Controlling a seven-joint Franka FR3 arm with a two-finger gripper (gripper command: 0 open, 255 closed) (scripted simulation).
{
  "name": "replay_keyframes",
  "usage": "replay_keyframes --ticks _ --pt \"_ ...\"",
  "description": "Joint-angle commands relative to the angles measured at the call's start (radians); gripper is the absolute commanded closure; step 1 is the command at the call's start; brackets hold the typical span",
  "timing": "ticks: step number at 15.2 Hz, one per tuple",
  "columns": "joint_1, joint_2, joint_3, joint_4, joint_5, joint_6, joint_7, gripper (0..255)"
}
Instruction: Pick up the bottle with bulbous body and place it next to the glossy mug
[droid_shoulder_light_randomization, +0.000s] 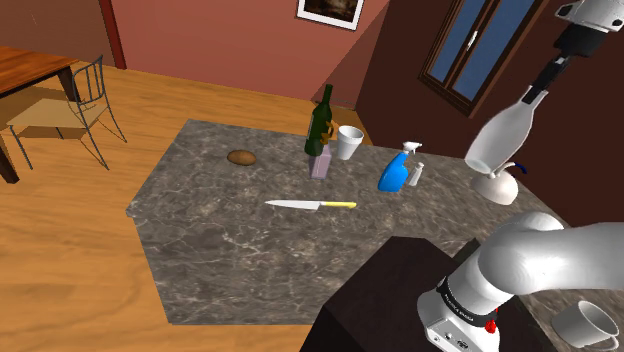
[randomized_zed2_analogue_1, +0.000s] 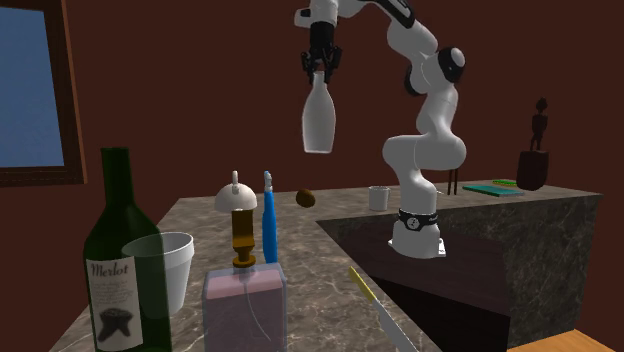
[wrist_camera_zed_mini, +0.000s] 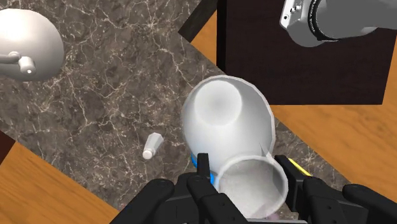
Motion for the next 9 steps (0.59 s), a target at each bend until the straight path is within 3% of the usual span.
replay_keyframes --ticks 1,9 --pt "-0.019 -0.048 -0.012 -0.02 -0.027 -0.021 -0.031 255" --pt "-0.092 -0.217 -0.079 -0.084 -0.147 -0.087 -0.169 255"
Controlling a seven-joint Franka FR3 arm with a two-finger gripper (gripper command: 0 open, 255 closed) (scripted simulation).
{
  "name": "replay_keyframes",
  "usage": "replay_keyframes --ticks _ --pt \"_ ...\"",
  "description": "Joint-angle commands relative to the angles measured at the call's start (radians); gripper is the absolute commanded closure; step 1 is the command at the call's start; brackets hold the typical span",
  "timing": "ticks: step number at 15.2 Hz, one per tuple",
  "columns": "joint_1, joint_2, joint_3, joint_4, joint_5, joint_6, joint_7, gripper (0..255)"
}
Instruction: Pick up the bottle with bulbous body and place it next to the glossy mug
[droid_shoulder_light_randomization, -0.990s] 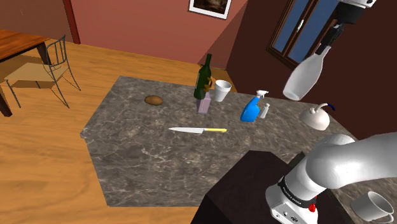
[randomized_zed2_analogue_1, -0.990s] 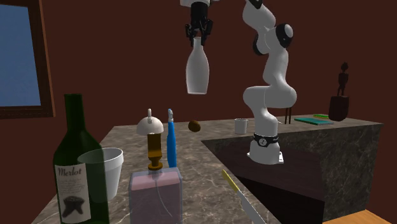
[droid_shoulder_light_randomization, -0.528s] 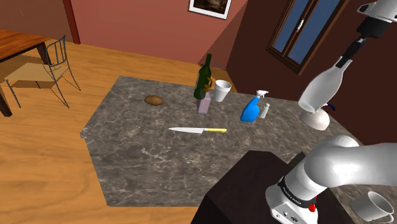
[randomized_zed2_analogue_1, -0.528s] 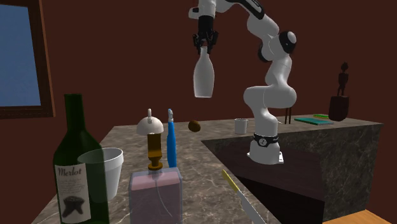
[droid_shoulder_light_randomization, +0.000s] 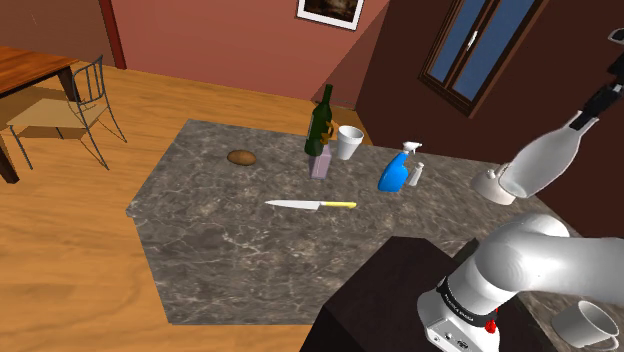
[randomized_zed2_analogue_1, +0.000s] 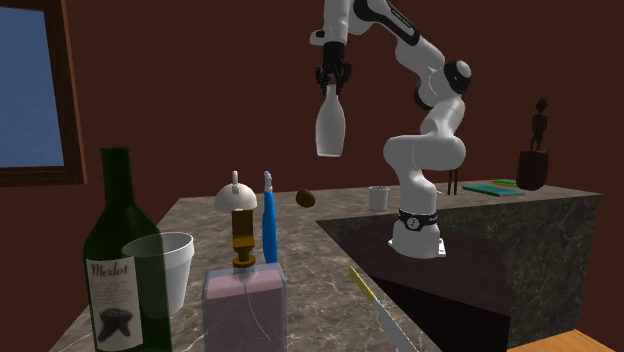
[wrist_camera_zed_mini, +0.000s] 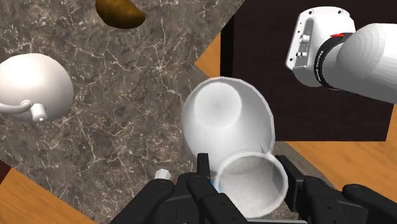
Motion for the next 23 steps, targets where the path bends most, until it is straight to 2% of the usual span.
replay_keyframes --ticks 1,13,23 --pt "-0.017 -0.039 -0.019 -0.015 -0.032 -0.012 -0.035 255" --pt "-0.089 -0.198 -0.162 0.03 -0.253 -0.105 -0.301 255" --pt "-0.096 -0.252 -0.301 0.179 -0.454 -0.148 -0.56 255"
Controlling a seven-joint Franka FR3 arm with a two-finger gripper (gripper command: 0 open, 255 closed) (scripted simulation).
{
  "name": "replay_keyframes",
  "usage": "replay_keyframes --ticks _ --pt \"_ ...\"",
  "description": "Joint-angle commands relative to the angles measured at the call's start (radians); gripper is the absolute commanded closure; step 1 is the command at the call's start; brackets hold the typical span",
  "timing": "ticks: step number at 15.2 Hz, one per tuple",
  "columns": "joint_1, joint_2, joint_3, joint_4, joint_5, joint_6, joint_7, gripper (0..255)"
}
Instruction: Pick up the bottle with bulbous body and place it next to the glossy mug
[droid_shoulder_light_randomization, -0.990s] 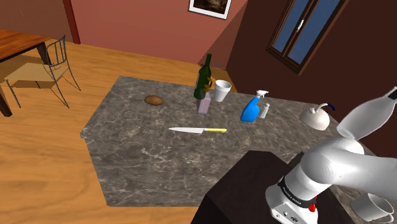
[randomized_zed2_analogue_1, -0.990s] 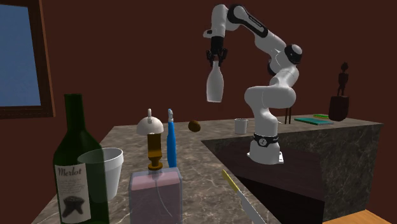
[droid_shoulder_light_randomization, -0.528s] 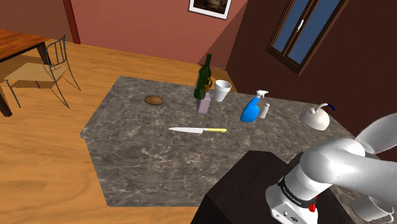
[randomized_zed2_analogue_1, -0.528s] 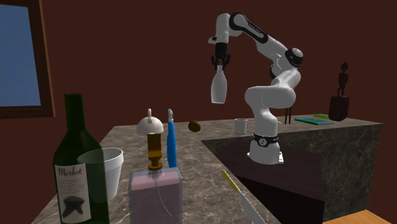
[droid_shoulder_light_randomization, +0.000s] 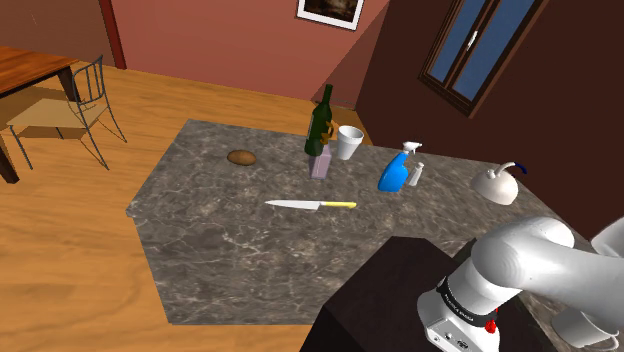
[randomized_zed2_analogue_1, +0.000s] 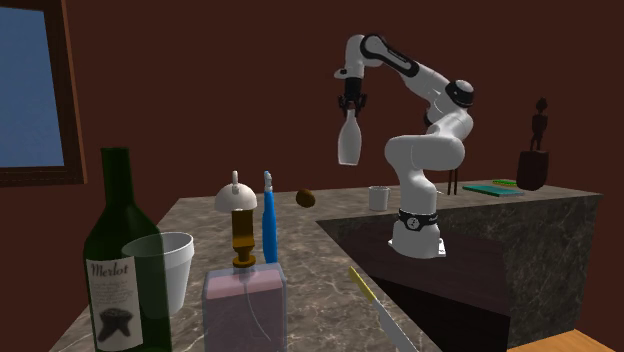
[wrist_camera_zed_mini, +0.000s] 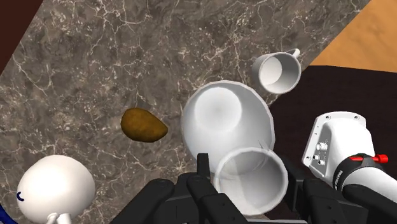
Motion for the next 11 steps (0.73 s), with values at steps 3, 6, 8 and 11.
replay_keyframes --ticks 3,6,8,11 --pt "0.006 -0.015 -0.06 0.077 -0.085 -0.007 -0.116 255" --pt "0.024 -0.013 -0.107 0.153 -0.142 -0.008 -0.201 255" --pt "0.041 -0.009 -0.139 0.211 -0.18 -0.007 -0.259 255" --pt "0.074 0.0 -0.19 0.309 -0.234 -0.003 -0.349 255"
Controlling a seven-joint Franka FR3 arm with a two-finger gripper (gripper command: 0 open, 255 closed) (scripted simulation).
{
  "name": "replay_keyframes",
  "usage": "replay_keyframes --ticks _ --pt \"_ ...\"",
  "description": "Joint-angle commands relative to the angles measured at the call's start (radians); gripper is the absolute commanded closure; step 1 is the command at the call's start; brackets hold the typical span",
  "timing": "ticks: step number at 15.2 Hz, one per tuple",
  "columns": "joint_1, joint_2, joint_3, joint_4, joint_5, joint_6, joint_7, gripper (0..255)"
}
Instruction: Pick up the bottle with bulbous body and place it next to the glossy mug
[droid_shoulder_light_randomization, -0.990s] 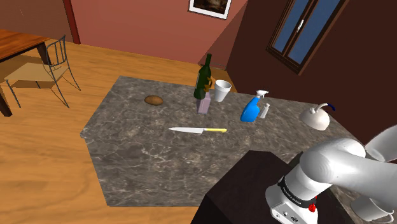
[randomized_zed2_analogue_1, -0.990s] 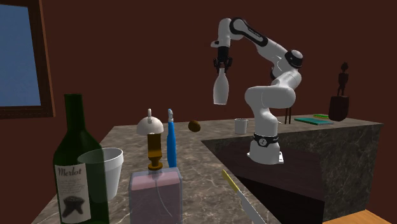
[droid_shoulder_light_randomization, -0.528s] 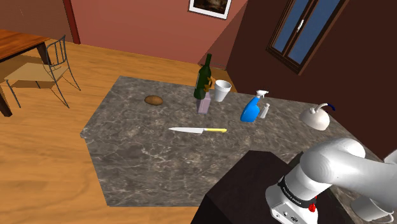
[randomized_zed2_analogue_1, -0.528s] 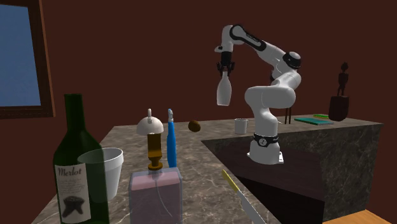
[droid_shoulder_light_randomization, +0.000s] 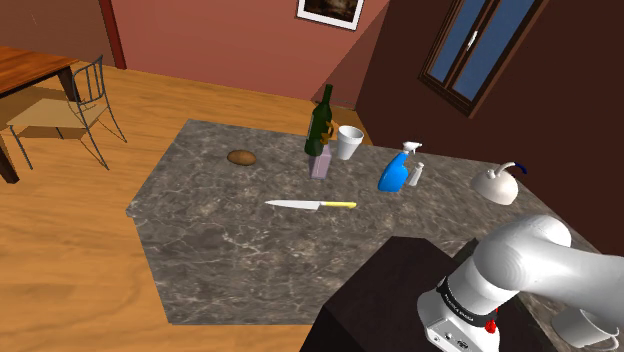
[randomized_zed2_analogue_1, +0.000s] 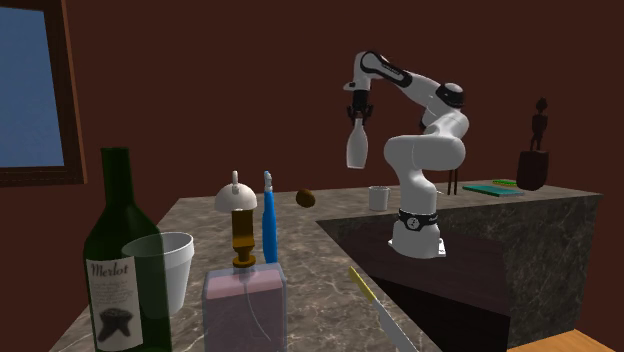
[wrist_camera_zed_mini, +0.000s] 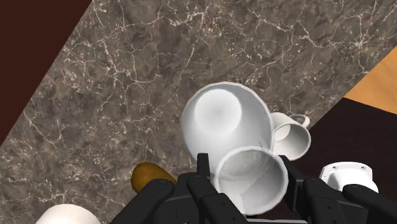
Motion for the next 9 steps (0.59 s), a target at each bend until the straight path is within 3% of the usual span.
replay_keyframes --ticks 1,9 --pt "0.026 0.008 -0.034 0.068 -0.036 0.003 -0.061 255" --pt "-0.024 -0.069 -0.056 -0.058 -0.063 0.06 -0.031 255"
